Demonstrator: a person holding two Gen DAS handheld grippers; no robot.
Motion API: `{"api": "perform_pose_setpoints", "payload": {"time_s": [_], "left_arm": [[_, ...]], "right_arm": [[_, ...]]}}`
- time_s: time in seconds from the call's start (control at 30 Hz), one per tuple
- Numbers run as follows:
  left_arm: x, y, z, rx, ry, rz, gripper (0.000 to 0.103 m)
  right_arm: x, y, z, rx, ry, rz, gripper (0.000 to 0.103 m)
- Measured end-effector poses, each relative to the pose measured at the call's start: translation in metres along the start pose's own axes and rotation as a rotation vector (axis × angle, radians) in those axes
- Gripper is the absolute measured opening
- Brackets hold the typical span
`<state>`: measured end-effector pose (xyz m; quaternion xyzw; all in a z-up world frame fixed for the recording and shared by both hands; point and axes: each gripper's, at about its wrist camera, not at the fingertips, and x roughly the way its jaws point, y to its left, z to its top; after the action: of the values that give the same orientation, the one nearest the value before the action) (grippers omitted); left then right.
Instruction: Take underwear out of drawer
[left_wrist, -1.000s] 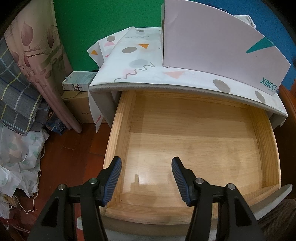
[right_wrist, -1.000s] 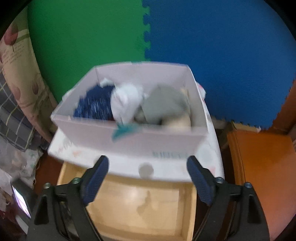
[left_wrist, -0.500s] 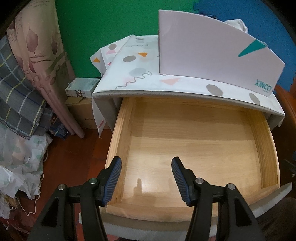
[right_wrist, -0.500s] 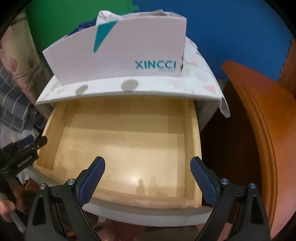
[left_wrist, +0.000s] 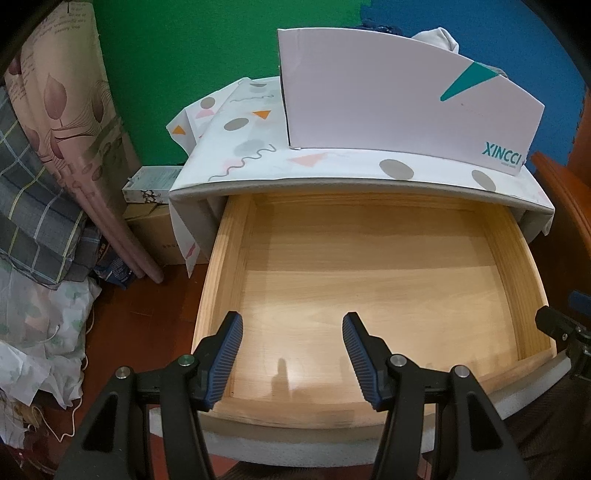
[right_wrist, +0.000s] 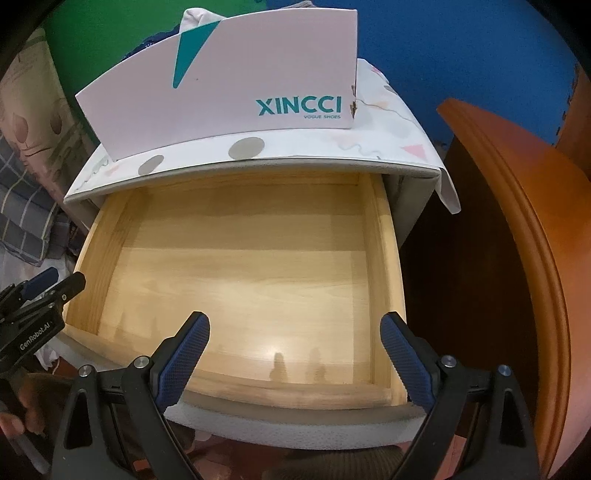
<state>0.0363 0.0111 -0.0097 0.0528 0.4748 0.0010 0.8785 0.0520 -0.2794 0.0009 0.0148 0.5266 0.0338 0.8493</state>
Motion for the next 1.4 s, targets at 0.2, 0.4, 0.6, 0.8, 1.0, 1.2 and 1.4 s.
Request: {"api": "perform_pose_setpoints", "payload": {"time_s": [0.2, 0.4, 0.6, 0.8, 1.0, 1.2, 1.4], "left_arm": [[0.000, 0.000, 0.000, 0.004, 0.001, -0.002, 0.058], [0.002, -0.004, 0.000, 0.020, 0.005, -0.003, 0.058], [0.002, -0.005, 0.000, 0.021, 0.004, -0.005, 0.058], [0.002, -0.006, 0.000, 0.021, 0.006, -0.005, 0.058], [0.002, -0.007, 0.000, 0.023, 0.007, -0.004, 0.058], [0.002, -0.007, 0.000, 0.024, 0.007, -0.004, 0.058], [0.001, -0.008, 0.001, 0.025, 0.005, -0.003, 0.058]], "right_arm": [[0.003, 0.000, 0.001, 0.006, 0.011, 0.000, 0.092], [0.006, 0.006, 0.001, -0.029, 0.020, -0.015, 0.092], [0.008, 0.006, 0.001, -0.026, 0.033, -0.008, 0.092], [0.012, 0.007, 0.001, -0.026, 0.048, -0.012, 0.092], [0.014, 0.010, 0.001, -0.037, 0.058, -0.028, 0.092], [0.016, 0.010, 0.002, -0.041, 0.069, -0.019, 0.092], [0.016, 0.009, 0.002, -0.041, 0.069, -0.018, 0.092]]}}
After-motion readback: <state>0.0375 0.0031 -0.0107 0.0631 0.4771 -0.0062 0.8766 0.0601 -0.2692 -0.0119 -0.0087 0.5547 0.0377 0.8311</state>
